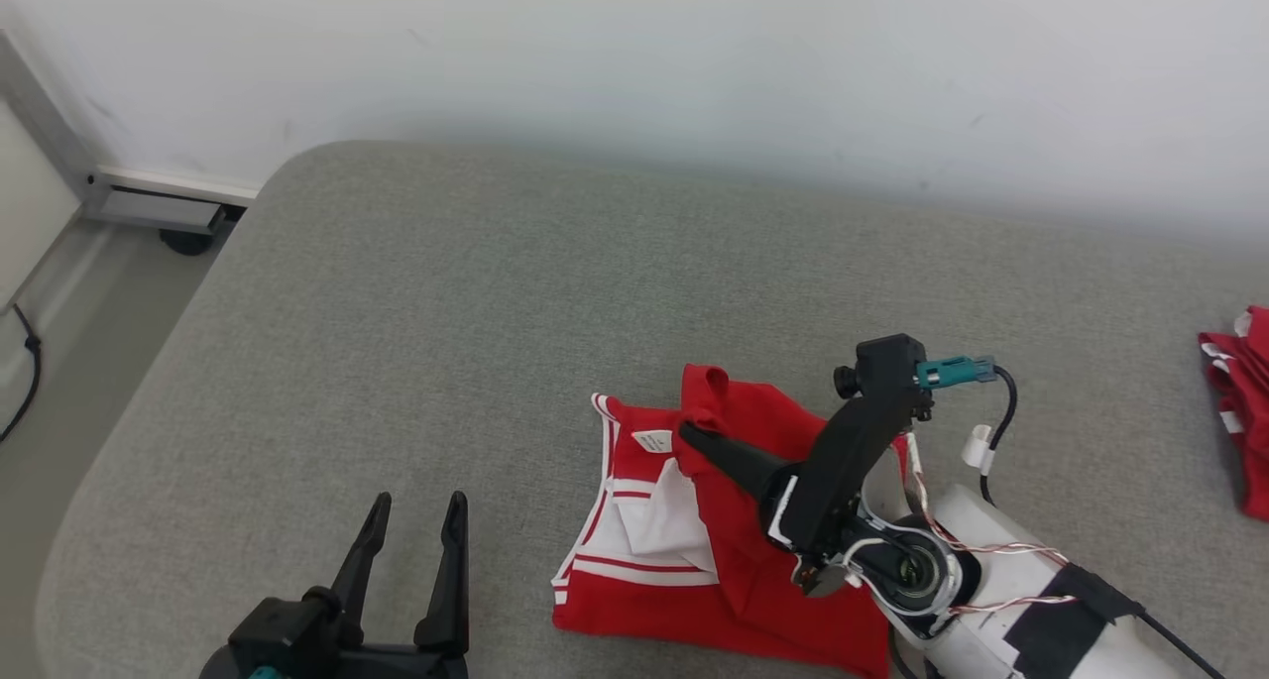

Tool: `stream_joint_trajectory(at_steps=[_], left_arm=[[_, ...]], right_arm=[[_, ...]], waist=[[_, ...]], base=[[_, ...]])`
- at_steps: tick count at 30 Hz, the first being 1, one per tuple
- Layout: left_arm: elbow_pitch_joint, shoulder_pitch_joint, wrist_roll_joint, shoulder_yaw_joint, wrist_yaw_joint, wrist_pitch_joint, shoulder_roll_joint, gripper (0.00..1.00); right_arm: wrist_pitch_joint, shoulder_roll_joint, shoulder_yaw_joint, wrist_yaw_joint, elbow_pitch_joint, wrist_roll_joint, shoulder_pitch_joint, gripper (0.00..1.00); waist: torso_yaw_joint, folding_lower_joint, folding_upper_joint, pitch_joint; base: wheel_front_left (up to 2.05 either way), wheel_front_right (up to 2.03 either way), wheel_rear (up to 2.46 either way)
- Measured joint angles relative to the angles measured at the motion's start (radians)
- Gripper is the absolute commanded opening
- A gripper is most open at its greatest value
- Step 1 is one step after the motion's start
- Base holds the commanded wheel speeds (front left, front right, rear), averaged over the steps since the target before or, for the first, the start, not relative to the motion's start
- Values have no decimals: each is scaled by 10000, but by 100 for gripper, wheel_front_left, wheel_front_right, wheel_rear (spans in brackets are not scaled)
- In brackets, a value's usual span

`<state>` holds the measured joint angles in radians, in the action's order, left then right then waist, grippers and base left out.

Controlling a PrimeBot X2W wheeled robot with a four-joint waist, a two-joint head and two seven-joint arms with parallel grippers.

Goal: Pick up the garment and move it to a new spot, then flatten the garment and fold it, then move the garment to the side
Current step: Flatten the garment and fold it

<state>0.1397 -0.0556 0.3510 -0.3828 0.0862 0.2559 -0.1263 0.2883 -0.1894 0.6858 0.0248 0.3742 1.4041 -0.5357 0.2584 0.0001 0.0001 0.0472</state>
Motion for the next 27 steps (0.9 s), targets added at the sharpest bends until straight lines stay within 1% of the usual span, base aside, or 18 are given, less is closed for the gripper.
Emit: stream_joint_trajectory(at_steps=[2,5,8,9,11,12,15,21,24,27], left_arm=[[67,-18,0,-35,-38,0,13,100],[140,-208,2,-125,-84,0,84,100],[280,-325,4,-157,-123,0,151,100],[311,-333,6,-153,-161,0,157,100],[355,-331,13,-119,-159,0,167,100],[370,-331,15,-102,-159,0,165,100],[399,-321,23,0,-157,0,159,100],[435,-306,90,169,-151,0,94,100],[435,-294,90,215,-151,0,42,100],[424,-271,90,253,-150,0,-10,100]], right_arm=[[-79,194,50,-81,305,-82,-111,0],[-119,483,109,-88,704,-81,-127,0],[-128,625,215,-90,1030,-81,-208,0],[-127,644,242,-88,1131,-84,-282,6],[-161,683,257,-86,1361,-182,-414,82],[-171,698,247,-86,1450,-188,-475,100],[-242,721,219,-54,1620,-188,-517,100],[-366,642,125,263,1756,-198,-530,100],[-568,336,46,374,1699,-355,-520,100],[-819,-299,151,382,1622,-886,-477,100]], waist=[[108,0,0,29],[265,0,0,67],[411,0,0,87],[455,0,0,92],[517,0,0,94],[530,0,0,90],[515,0,0,76],[292,0,0,10],[146,0,0,-52],[-13,0,0,-125]], base=[[0,0,0],[0,0,0],[0,0,0],[0,0,0],[0,0,0],[0,0,0],[0,0,0],[0,0,0],[0,0,0],[0,0,0]])
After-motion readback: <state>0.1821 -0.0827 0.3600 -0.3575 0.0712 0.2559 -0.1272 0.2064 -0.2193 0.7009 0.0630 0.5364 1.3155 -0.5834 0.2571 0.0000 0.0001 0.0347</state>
